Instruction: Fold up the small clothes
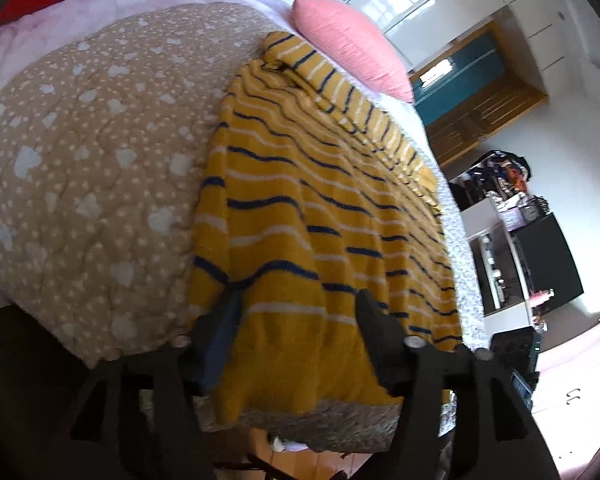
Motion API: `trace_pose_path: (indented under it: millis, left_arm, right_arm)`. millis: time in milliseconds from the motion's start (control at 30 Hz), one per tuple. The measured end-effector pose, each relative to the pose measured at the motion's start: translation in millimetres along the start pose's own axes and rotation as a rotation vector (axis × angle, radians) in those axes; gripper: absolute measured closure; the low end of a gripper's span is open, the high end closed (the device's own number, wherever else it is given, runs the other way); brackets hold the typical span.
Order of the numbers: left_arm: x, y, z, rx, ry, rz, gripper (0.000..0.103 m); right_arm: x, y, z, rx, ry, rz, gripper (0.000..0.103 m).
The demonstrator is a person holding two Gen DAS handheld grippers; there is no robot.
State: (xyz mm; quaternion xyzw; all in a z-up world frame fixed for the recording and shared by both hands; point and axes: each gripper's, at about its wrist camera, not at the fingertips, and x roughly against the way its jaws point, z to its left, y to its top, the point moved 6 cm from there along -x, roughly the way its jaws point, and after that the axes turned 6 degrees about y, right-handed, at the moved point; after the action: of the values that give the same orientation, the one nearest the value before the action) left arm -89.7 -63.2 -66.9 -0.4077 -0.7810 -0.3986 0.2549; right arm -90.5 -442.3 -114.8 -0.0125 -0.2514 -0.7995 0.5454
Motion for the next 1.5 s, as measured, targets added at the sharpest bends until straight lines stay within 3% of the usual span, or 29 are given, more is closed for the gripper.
trace_pose_path:
  millis: [167,233,267,300,367,400,533,700,933,1033,1233,1300,1367,1500]
  left_arm:
    - [-7,0,-14,-0.048,0.059,0.009,0.037]
    - [-10,1,-13,-0.049,0.122,0.013,0.068]
    - [-12,3,-10,-0.046,0.159,0.020,0.096]
    - [-13,3,-6,-0.026,0.164,0.032,0.097]
    - [-11,4,-2,0.026,0.139,0.039,0.097]
    - [-9,4,-1,0.036,0.138,0.040,0.097]
    - [7,1,-9,0.024,0.151,0.034,0.097]
    - [28,-16,-30,0.007,0.081,0.050,0.098]
    - [55,-41,-27,0.005,0.041,0.048,0.103]
    - [64,-39,-16,0.032,0.057,0.031,0.103]
    - [65,-25,3,0.030,0.149,-0.007,0.099]
    - [58,-20,3,0.011,0.169,-0.011,0.073]
    - [47,-17,3,-0.007,0.178,-0.011,0.056]
    - [16,-18,2,-0.028,0.161,0.062,0.053]
  right_arm:
    - [-9,-3,1,-0.013,0.012,0.005,0.044]
    - [-8,-3,0,-0.012,0.013,0.000,0.045]
    - [-10,-3,1,-0.010,0.006,-0.004,0.051]
    - [-11,-3,0,-0.009,-0.015,-0.009,0.067]
    - [-11,-2,-6,0.001,-0.070,-0.001,0.084]
    - [-10,-2,-8,-0.002,-0.073,0.004,0.087]
    - [-2,1,-9,-0.045,-0.011,0.003,0.090]
    - [14,-1,12,-0.021,0.080,0.013,0.092]
    - [49,-17,26,0.012,0.101,0.011,0.094]
    - [64,-26,22,0.009,0.081,0.005,0.096]
    - [80,-30,8,0.030,-0.073,-0.027,0.089]
    - [82,-27,6,0.034,-0.094,-0.038,0.065]
    - [82,-23,5,0.050,-0.131,-0.056,0.052]
    - [72,-16,0,0.059,-0.173,-0.047,0.052]
